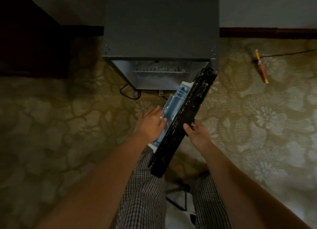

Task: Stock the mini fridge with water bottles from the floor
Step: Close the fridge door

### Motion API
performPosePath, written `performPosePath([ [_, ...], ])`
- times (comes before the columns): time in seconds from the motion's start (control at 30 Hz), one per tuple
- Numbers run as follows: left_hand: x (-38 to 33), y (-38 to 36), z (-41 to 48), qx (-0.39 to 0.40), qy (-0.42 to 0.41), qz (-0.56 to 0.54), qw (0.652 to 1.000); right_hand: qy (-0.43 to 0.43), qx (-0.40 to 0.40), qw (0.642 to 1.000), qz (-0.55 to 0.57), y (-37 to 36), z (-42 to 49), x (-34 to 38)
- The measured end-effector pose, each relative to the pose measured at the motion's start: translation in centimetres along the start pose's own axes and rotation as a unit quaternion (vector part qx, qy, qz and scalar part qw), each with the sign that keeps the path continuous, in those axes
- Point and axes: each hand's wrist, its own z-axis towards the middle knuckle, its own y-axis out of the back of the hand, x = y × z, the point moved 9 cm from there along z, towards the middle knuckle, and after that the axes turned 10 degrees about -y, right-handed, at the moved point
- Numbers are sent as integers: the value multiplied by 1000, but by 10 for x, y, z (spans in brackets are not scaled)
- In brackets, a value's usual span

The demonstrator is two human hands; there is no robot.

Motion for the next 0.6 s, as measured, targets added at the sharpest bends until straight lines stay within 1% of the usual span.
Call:
performPosePath([
  [0.07, 31, 8, -8, -18, 75, -78, 994, -2, -6, 999, 42, -15, -4, 13],
  [0.13, 56, 15, -17, -34, 141, -160, 976, -3, -19, 996, 92, -30, -2, 20],
  [0.17, 68, 18, -22, -40, 174, -185, 966, -6, -24, 993, 113, -37, -1, 25],
  [0.27, 112, 26, -40, -87, 262, -201, 940, -24, -47, 990, 130, -54, 5, 39],
  [0.37, 148, 34, -63, -173, 327, -263, 891, -28, -60, 989, 133, -65, 15, 58],
  [0.43, 162, 35, -70, -192, 350, -310, 863, -49, -67, 987, 137, -75, 23, 66],
  [0.5, 164, 40, -62, -176, 342, -342, 858, -65, -79, 981, 162, -82, 31, 74],
  [0.53, 165, 46, -55, -182, 332, -353, 856, -70, -87, 978, 177, -84, 34, 81],
  [0.6, 164, 60, -40, -206, 322, -383, 841, -78, -94, 970, 209, -86, 38, 95],
])
